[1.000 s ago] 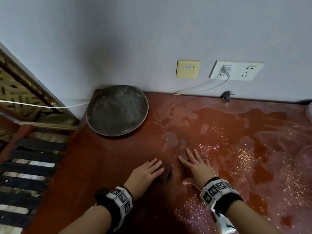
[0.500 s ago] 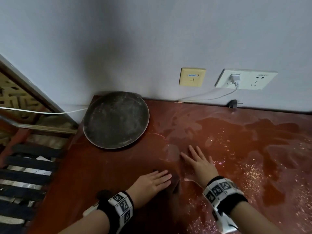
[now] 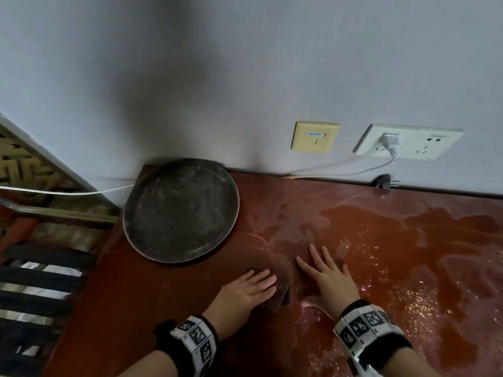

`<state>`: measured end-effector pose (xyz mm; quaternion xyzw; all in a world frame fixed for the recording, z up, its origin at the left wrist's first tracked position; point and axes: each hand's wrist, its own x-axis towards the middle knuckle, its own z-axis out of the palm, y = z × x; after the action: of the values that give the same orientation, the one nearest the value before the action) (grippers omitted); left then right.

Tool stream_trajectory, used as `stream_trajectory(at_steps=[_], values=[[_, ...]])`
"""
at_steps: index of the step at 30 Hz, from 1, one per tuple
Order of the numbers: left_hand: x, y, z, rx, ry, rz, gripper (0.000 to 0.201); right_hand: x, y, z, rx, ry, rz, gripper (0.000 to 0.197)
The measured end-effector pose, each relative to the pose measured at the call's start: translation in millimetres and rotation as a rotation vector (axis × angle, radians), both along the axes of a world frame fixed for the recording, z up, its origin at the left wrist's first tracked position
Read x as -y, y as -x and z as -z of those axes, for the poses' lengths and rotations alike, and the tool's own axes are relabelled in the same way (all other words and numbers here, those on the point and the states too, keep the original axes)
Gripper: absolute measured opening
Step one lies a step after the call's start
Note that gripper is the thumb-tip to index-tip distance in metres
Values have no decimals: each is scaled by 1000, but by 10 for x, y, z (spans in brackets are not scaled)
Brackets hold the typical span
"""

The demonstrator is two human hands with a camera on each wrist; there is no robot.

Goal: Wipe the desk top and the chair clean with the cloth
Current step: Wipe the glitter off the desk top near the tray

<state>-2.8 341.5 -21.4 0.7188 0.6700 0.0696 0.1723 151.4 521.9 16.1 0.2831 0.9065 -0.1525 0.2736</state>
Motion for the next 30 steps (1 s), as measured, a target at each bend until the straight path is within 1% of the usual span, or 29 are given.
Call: stream_trajectory(at_steps=[2,4,6,7,9,11,13,15,17,18,20,22,25,27,30], values=[[-238,155,-139,-31,26,-104,60,1,3,-2,6,8,4,97],[-519,311,-208,-114,76,-238,65,5,0,-7,10,11,5,98],[-732,382,-328,-164,222,-345,55,1,0,-14,6,7,6,98],[-811,386,-347,-194,239,-360,53,1,3,-16,4,6,7,98],[-847,353,-327,-219,235,-397,54,9,5,-28,3,7,10,98],[-778,269,-292,-174,238,-459,58,13,3,-35,5,7,9,97],[-610,127,-220,-64,206,-457,59,9,-3,-39,1,8,10,97],[-459,5,-169,-45,97,-398,61,5,-10,-39,-4,11,7,96],[-434,18,-159,29,67,-414,60,2,-13,-30,-14,14,7,96],[-497,67,-185,70,93,-419,62,0,-13,-27,-19,11,7,96],[-678,225,-211,39,157,-433,64,1,-12,-18,-12,6,5,97],[-922,411,-219,-25,172,-455,65,3,-11,-22,-1,7,7,98],[-1131,537,-207,-43,210,-500,62,5,-12,-22,-5,18,18,98],[-1105,463,-203,-66,230,-500,61,5,-14,-23,-7,21,15,97],[-833,196,-102,-66,119,-485,56,-8,-17,-13,-19,23,14,97]])
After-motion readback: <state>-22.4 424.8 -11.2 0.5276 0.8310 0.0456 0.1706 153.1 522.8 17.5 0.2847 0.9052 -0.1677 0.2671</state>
